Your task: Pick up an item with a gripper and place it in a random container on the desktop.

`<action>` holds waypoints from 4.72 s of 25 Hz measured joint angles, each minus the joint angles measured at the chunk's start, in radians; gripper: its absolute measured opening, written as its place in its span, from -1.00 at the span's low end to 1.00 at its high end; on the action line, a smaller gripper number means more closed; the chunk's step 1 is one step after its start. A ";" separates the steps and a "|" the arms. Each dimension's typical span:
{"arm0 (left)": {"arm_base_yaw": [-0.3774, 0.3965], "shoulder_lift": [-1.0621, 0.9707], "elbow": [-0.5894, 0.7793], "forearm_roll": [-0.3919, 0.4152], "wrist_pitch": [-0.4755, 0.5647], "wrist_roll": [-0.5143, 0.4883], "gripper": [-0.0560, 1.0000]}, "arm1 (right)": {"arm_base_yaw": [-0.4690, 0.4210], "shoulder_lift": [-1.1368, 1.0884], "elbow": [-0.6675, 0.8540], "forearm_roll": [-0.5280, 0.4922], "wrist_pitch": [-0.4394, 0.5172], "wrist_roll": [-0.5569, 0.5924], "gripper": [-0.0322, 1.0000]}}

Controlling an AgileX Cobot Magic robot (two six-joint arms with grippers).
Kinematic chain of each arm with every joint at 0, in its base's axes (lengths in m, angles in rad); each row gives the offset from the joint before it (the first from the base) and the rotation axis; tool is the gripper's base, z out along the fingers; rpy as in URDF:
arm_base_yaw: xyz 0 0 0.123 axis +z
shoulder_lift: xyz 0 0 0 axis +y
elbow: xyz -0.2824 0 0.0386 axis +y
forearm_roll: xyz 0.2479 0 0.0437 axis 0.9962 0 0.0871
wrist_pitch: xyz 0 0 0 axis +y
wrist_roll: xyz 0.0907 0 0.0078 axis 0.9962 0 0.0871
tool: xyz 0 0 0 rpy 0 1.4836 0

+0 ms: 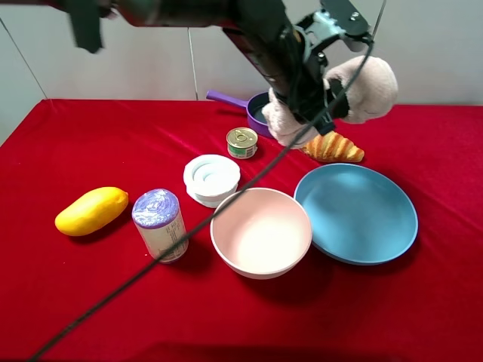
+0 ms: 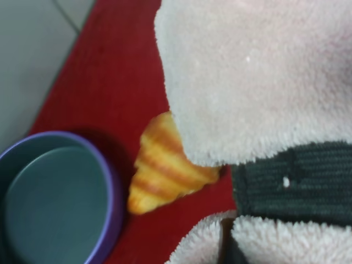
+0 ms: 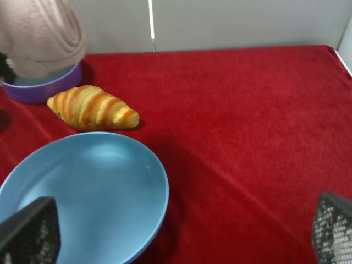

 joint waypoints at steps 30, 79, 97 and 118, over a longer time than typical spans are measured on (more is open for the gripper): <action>-0.128 0.240 -0.164 -0.009 0.018 0.001 0.05 | 0.000 0.000 0.000 0.011 0.000 0.000 0.41; -0.142 0.320 -0.162 -0.034 0.036 -0.008 0.05 | 0.000 0.000 0.000 0.017 0.000 0.001 0.41; -0.142 0.320 -0.162 -0.033 0.016 -0.010 0.98 | 0.000 0.000 0.000 0.017 0.000 0.001 0.41; -0.142 0.199 -0.165 -0.030 0.111 -0.010 0.98 | 0.000 0.000 0.000 0.018 0.000 0.001 0.41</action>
